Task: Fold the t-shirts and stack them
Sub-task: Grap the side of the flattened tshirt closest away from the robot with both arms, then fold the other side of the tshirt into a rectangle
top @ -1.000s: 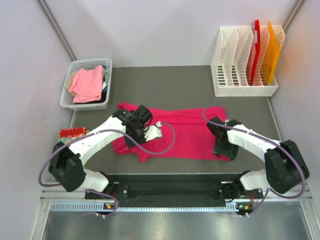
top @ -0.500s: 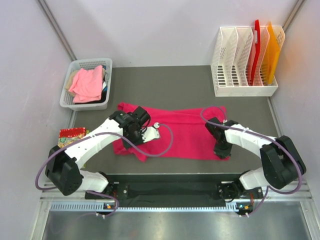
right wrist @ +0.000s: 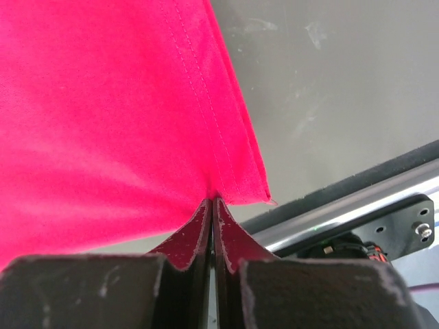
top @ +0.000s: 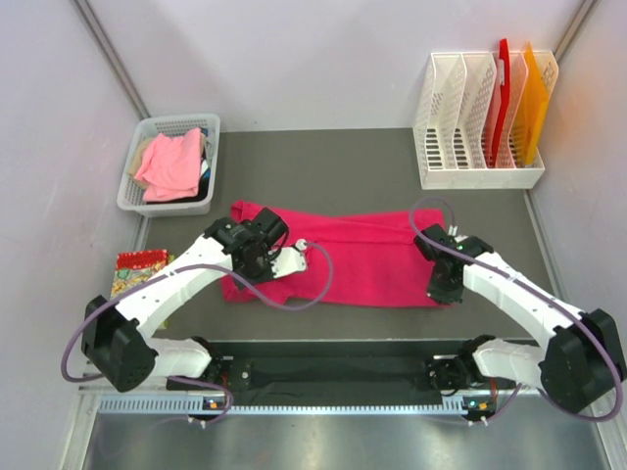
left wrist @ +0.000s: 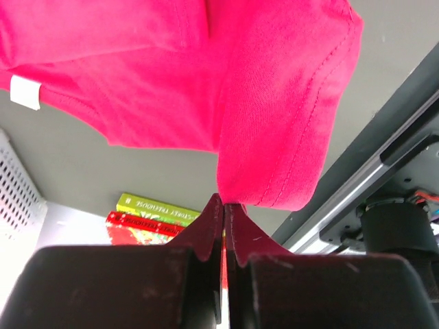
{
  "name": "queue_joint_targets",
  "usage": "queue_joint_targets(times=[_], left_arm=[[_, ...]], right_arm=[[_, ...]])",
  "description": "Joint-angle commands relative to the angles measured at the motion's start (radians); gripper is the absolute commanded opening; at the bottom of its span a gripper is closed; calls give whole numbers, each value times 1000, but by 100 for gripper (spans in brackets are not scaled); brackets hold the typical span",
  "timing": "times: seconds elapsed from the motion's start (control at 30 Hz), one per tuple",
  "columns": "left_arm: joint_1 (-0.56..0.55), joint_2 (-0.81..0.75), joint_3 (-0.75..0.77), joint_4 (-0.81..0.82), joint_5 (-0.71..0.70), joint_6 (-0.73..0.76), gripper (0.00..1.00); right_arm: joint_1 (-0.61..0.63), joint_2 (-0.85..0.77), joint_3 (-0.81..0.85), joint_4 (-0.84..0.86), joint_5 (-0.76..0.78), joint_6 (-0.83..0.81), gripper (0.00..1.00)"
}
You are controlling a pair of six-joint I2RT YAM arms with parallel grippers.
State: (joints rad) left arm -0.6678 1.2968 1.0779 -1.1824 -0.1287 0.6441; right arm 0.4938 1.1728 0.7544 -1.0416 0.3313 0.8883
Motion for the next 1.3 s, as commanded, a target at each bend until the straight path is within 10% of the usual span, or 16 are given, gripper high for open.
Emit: queue_joint_targets(times=[0.0, 0.57, 1.27], left_arm=[[10, -42, 74, -85, -23, 40, 0], [13, -137, 149, -319, 8, 51, 2], [257, 301, 353, 73, -83, 316, 0]], right_arm=[[11, -53, 59, -90, -12, -22, 0], [38, -65, 195, -190, -15, -54, 0], [-118, 254, 424, -31, 98, -224, 0]])
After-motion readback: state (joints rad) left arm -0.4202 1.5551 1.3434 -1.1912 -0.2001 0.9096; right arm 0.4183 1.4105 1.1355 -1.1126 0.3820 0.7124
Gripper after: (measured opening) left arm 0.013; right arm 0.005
